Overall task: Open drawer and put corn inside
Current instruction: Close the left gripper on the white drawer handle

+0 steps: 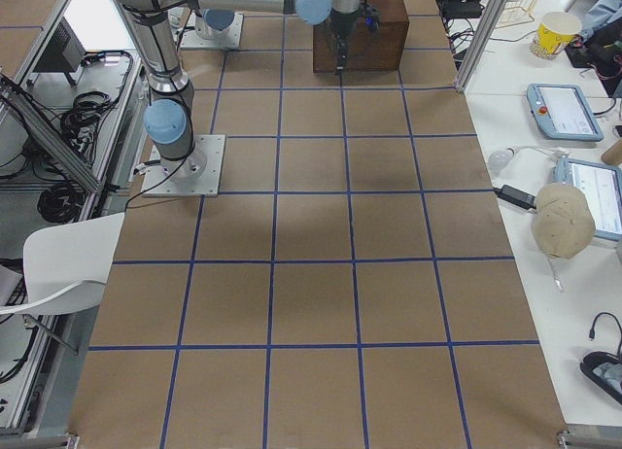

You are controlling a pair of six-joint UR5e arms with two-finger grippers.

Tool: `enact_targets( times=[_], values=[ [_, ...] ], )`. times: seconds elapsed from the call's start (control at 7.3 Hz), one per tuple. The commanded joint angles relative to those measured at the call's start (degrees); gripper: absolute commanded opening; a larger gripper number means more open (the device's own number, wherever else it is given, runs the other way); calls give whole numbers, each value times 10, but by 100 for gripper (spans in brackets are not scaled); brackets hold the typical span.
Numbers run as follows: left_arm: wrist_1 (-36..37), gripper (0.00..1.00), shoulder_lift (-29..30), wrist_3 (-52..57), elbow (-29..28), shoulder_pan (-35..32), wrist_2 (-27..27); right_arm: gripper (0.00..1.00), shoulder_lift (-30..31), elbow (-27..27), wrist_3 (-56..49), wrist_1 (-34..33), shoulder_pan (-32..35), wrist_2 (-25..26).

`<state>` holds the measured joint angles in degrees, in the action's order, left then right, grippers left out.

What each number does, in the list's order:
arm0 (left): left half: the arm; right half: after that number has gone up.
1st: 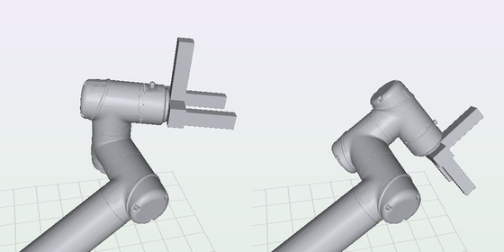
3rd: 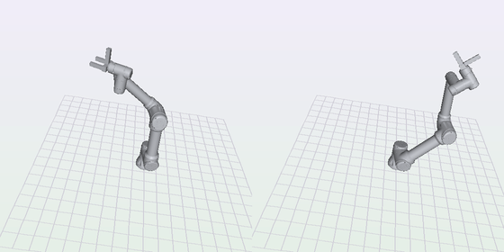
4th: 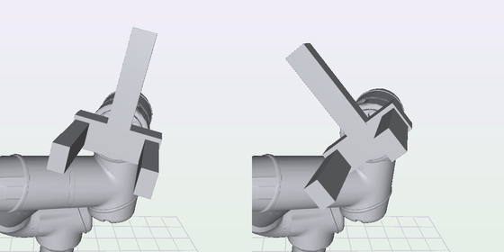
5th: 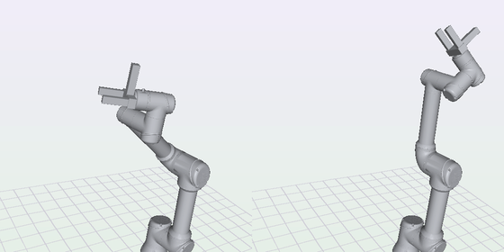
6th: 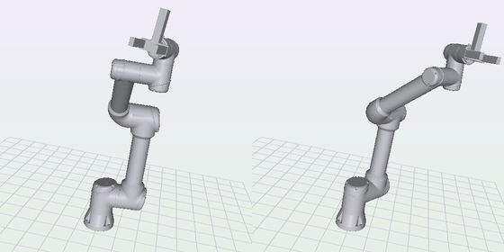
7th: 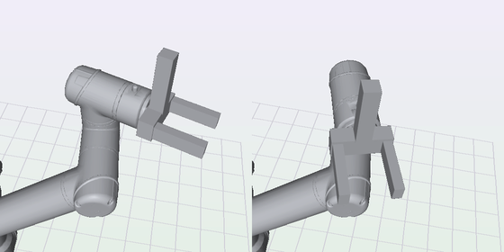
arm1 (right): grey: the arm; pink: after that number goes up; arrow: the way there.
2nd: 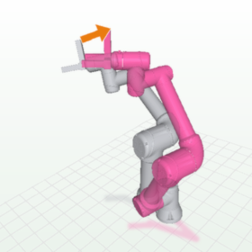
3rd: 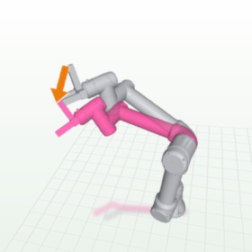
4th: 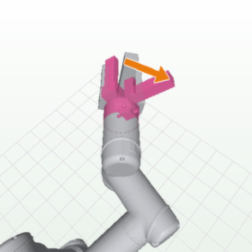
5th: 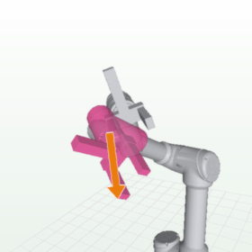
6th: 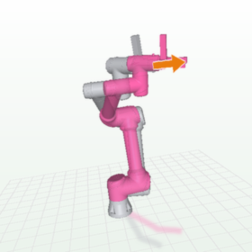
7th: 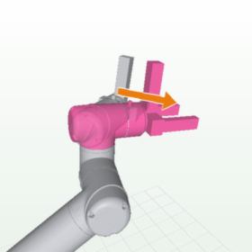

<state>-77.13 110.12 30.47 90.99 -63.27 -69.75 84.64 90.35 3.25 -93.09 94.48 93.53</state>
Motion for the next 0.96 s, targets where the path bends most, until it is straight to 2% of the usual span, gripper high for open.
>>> enact_targets(
  times=[0.0,0.82],
  values=[
    [1,100,8,3,16,0,10,100,0,0,0,0,0,0],
    [1,100,29,7,18,1,22,100,0,0,0,0,0,0]
  ],
)
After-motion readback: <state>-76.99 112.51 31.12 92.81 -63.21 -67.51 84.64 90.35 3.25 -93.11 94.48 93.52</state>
